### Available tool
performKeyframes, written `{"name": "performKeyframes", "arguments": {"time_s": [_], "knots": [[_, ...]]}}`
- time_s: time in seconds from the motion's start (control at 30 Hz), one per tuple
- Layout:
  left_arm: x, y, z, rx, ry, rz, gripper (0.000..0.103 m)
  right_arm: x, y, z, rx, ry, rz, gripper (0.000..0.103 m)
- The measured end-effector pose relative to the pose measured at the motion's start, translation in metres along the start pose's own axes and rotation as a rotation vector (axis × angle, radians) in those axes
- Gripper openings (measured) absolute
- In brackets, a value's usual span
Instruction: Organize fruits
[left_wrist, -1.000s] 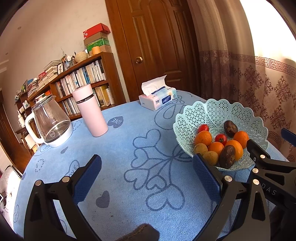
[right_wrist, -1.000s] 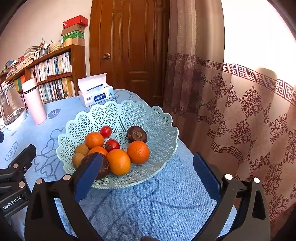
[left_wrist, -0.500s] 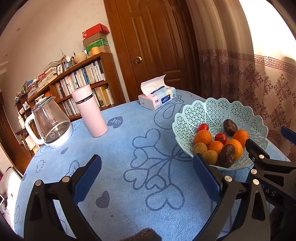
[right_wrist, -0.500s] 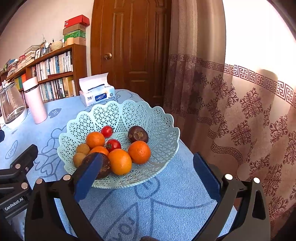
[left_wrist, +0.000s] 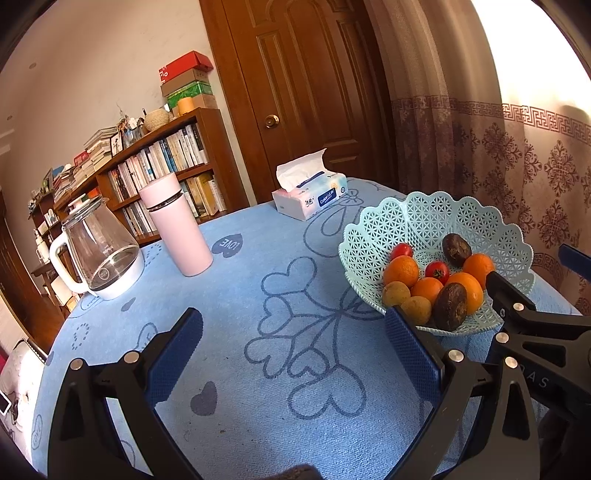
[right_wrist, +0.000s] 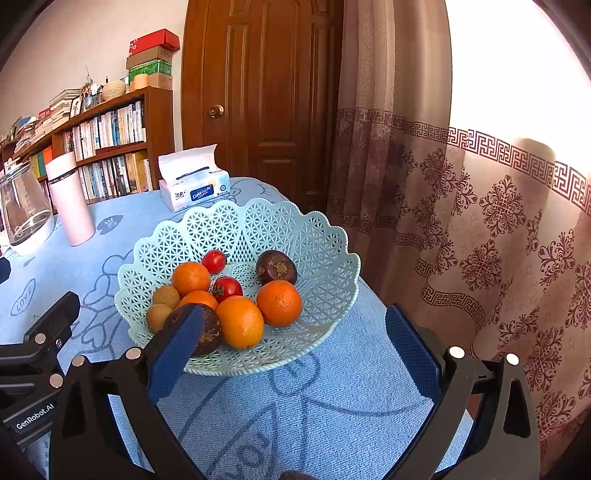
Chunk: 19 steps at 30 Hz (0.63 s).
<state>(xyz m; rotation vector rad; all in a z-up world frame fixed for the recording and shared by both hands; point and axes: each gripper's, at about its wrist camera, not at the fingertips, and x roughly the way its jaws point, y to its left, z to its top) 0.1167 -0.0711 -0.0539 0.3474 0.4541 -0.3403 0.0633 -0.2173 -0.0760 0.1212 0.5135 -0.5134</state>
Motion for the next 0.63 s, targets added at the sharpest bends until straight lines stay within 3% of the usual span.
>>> {"name": "performKeyframes", "arguments": {"time_s": [0.63], "knots": [[0.0019,0.0006,-0.0004,-0.001,0.016,0.001,0.098,0.0015,0.0013,-0.0006,0.000,0.006,0.003,0.100]]}}
